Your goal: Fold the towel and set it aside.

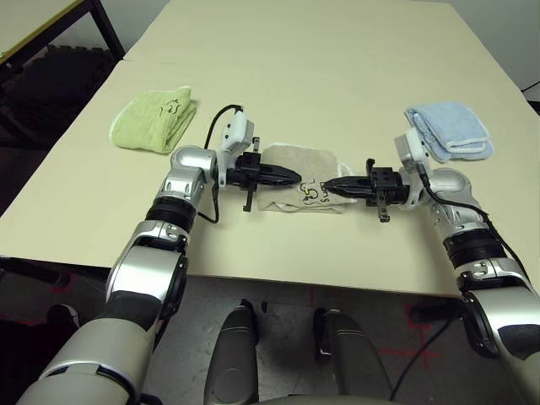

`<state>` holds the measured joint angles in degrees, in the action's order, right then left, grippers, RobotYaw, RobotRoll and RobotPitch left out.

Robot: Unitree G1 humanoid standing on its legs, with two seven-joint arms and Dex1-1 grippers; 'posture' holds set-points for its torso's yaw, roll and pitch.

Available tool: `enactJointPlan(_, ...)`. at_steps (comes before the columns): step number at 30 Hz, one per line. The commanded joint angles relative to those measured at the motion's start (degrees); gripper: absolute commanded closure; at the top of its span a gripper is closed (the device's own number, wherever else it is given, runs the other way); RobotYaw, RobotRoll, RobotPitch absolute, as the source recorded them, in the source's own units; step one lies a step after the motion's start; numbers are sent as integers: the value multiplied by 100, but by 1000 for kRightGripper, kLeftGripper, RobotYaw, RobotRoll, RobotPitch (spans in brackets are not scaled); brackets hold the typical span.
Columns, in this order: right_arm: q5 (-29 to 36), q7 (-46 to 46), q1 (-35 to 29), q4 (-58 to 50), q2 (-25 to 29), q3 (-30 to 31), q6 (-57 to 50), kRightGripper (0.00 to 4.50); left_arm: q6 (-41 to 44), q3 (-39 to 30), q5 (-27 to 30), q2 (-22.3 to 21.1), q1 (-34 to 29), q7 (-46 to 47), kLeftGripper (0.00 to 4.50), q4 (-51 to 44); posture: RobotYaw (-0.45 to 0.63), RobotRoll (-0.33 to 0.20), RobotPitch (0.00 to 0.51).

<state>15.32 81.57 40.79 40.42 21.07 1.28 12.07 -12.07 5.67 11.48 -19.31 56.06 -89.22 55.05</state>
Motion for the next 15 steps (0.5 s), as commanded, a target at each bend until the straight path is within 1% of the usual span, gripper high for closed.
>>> enactJointPlan(1, -247, -378, 91, 343, -244, 133, 237, 4500, -15, -28, -158, 5, 55, 207, 4485, 252, 25, 0, 178)
enactJointPlan(6, -369, -529, 228, 817, -309, 125, 292, 4500, -135, 11, -363, -71, 82, 375, 4485, 601, 28, 0, 180)
enactJointPlan(15, -613, -466, 350, 1548, 42, 136, 678, 4500, -337, 43, -681, -432, 0, 282, 4485, 917, 24, 0, 181)
